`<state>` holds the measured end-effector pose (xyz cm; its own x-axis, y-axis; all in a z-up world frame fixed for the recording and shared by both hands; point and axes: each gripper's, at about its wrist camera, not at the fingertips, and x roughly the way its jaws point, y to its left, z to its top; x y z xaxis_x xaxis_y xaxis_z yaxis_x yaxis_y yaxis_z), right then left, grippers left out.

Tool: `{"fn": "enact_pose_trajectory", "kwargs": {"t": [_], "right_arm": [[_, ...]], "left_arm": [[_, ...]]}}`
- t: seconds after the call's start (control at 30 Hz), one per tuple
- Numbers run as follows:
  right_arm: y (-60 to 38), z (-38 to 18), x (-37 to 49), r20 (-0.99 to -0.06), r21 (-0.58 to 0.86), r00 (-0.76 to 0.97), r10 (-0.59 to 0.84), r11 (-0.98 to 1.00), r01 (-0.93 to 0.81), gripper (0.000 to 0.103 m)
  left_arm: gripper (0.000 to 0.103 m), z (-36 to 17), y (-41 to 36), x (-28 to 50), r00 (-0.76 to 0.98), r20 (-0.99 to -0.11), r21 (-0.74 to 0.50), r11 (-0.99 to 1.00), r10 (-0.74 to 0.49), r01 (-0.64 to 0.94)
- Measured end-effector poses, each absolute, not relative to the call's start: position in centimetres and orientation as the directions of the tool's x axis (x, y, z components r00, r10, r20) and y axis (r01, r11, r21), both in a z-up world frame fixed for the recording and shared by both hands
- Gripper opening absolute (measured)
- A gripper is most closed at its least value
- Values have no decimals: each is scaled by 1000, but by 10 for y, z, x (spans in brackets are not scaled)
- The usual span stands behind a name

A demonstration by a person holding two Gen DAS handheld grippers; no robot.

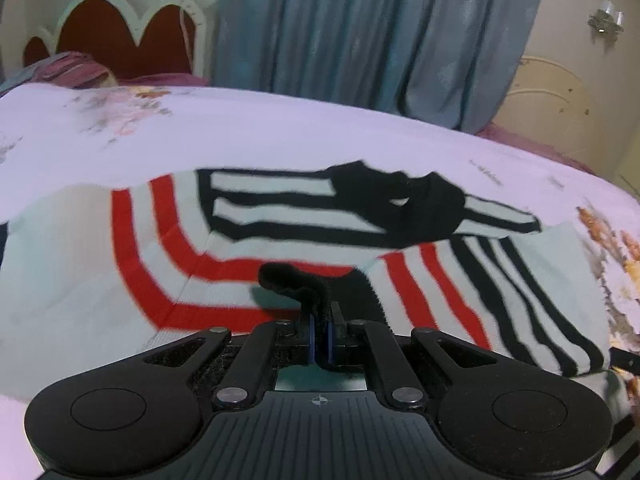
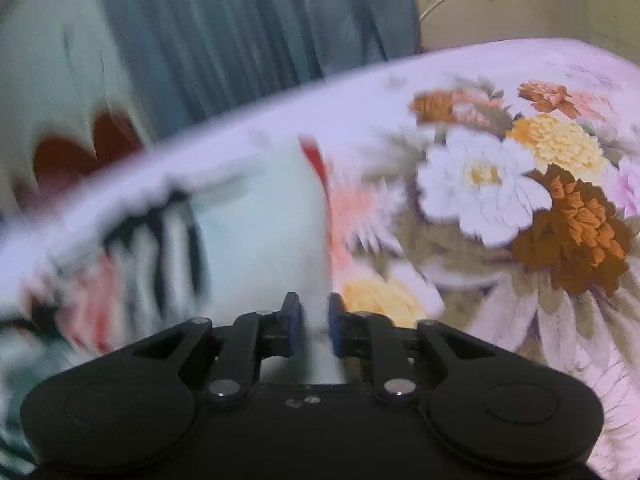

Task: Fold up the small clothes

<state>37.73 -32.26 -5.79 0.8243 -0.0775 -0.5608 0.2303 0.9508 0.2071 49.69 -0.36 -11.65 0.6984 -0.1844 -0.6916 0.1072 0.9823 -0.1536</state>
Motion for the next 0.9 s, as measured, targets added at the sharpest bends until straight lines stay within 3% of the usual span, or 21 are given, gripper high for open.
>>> {"fn": "enact_pose_trajectory", "kwargs": {"t": [0.1, 0.23, 0.33, 0.4, 0.57, 0.6, 0.63, 0.67, 0.77, 0.9], "right_arm": [[-317, -54, 381, -569, 148, 818, -87, 967, 206, 15], [-343, -40, 384, -497, 288, 867, -31, 937, 198, 32], [-374, -33, 409, -460, 363, 888, 0, 912, 188, 31], [-389, -28, 430, -431, 396, 902, 23, 903, 166, 31], [-421, -40, 491, -449, 511, 886, 112, 846, 152, 36], [-424, -45, 500, -456, 540, 878, 145, 829, 144, 35], [-426, -49, 507, -459, 566, 870, 182, 815, 128, 19], [-426, -51, 512, -458, 580, 862, 218, 808, 104, 11], [-410, -48, 514, -508, 411, 854, 115, 904, 123, 9], [-399, -50, 515, -506, 349, 860, 68, 928, 132, 9]], "left_arm": [[5, -126, 0, 497, 685, -703, -173, 980, -191, 96], [5, -126, 1, 496, 692, -693, -170, 979, -203, 117], [6, -127, 5, 502, 692, -691, -192, 976, -210, 103], [13, -129, 7, 506, 693, -692, -203, 976, -201, 80], [16, -136, 8, 512, 696, -687, -253, 967, -209, 40], [15, -138, 9, 513, 698, -684, -263, 964, -212, 35], [8, -138, 9, 512, 704, -678, -263, 964, -210, 35], [3, -136, 10, 509, 725, -657, -265, 964, -206, 33], [3, -138, 5, 503, 752, -642, -197, 980, -151, 29], [3, -143, 2, 503, 753, -643, -183, 983, -141, 28]]}}
